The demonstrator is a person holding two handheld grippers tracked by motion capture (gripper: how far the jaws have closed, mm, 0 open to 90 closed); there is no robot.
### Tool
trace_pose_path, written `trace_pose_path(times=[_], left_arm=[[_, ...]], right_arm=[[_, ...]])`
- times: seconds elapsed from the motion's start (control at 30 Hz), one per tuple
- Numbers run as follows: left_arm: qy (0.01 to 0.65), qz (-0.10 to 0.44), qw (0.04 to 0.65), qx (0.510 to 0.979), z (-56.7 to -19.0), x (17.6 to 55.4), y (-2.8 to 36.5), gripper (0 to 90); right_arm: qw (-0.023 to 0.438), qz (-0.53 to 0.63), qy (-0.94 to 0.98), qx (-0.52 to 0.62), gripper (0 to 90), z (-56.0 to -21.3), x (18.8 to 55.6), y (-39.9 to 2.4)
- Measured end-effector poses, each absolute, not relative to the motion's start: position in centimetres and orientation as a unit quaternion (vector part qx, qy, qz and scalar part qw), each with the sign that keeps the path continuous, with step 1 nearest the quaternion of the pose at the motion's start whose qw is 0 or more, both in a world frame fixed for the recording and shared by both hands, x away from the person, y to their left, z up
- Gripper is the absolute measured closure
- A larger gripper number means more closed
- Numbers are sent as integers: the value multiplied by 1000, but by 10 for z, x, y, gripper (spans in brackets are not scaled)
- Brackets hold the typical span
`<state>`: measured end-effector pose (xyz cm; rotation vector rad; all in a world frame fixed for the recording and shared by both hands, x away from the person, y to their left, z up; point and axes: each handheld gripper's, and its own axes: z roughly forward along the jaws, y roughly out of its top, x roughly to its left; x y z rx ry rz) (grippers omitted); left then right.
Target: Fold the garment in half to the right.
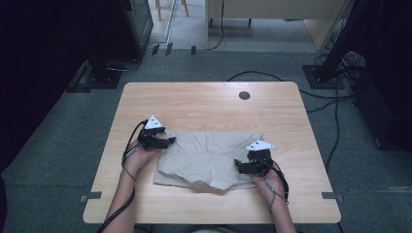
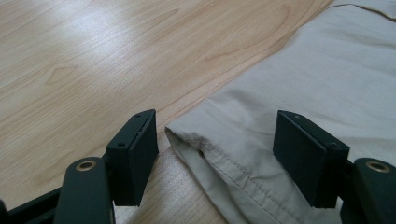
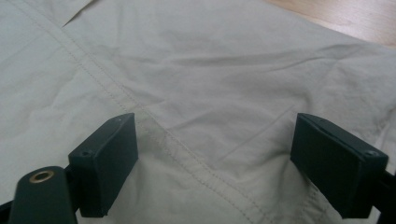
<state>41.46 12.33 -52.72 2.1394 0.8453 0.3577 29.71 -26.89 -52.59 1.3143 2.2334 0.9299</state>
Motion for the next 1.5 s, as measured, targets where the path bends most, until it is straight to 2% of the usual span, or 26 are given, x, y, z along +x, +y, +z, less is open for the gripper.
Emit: trace_pose_path(times=[0.1,0.17,0.27,1.0,1.5], left_arm=[[334,140,397,843,-527,414,124,309],[334,141,396,844,-527,414,123,309],[334,142,395,844,-527,414,123,309],[334,142,395,844,-527,414,123,309],[335,143,395,843,-527,414,124,308]], right_arm=[[190,319,795,480,151,-523,297,-266],[193,311,796,483,227,-520,296,-263],[194,316,788,492,264,-517,295,-262],[202,348,793,458,268,-514,290,-233],[178,346,805,449,268,-522,297,-212]])
